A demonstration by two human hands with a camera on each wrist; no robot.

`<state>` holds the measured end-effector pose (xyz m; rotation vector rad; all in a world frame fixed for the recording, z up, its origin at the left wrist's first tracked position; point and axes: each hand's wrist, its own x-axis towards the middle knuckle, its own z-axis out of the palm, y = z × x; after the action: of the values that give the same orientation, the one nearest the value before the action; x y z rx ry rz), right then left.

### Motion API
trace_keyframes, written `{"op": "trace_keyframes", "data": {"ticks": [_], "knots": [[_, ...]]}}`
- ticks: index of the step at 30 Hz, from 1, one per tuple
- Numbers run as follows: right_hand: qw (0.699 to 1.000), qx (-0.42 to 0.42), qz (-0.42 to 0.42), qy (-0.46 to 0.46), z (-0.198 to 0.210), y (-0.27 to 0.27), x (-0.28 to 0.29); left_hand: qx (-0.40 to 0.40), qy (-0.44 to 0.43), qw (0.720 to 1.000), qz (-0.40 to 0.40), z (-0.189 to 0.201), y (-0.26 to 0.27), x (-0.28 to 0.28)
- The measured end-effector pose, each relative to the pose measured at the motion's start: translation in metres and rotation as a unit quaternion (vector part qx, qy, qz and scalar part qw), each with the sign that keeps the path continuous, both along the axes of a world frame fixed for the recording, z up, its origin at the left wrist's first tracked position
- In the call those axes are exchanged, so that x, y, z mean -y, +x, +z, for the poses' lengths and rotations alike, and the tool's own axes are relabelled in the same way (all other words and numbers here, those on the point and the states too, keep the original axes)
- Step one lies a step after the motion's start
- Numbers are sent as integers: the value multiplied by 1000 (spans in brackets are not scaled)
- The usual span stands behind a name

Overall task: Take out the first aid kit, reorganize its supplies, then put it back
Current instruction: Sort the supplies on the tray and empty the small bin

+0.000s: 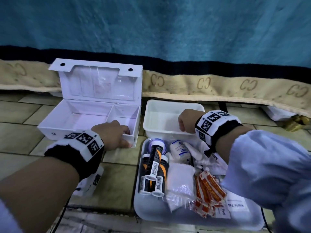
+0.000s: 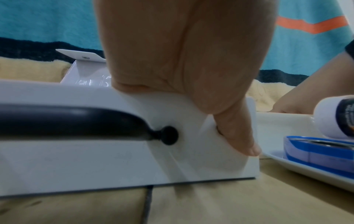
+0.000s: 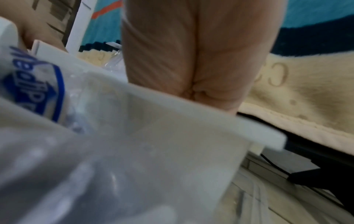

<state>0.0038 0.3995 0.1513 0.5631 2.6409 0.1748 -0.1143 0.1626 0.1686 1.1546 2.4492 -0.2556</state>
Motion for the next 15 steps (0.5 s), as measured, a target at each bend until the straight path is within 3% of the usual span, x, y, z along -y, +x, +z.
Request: {"op": "trace_keyframes", "data": {"ticks": [6,15], "knots": [[999,-32,5,-25,21,1,19,2,2,1000,-2,-1,-1,0],[999,-19,26,-9,13,-4,15,1,-1,1000,-1,-1,-1,0]]}}
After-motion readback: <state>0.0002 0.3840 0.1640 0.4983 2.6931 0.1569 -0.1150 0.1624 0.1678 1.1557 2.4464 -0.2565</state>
